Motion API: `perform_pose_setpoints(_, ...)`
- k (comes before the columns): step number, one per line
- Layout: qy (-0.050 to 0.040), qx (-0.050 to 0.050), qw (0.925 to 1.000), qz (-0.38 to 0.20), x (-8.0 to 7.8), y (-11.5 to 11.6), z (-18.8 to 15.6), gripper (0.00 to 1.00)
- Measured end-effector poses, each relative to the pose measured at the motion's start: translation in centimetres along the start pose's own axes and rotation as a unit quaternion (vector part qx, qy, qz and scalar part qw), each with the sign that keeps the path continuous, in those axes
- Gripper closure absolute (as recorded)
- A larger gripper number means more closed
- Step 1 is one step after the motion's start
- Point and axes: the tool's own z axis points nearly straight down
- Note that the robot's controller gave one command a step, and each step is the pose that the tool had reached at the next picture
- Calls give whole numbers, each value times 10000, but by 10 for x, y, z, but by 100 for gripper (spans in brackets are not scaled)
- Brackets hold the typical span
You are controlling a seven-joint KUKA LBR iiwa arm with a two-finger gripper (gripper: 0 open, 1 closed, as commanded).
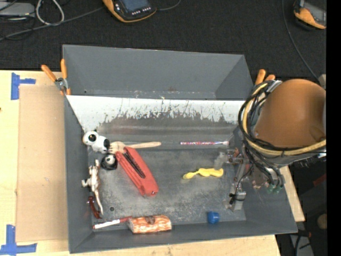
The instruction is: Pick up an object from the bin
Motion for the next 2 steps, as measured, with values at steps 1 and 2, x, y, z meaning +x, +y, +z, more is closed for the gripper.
perform_pose_setpoints(1, -32, 2, 10000, -7, -1, 0, -3, 0)
perform_pose_setpoints(2, -52, -6, 9983, 575, -47, -10, 82, 0)
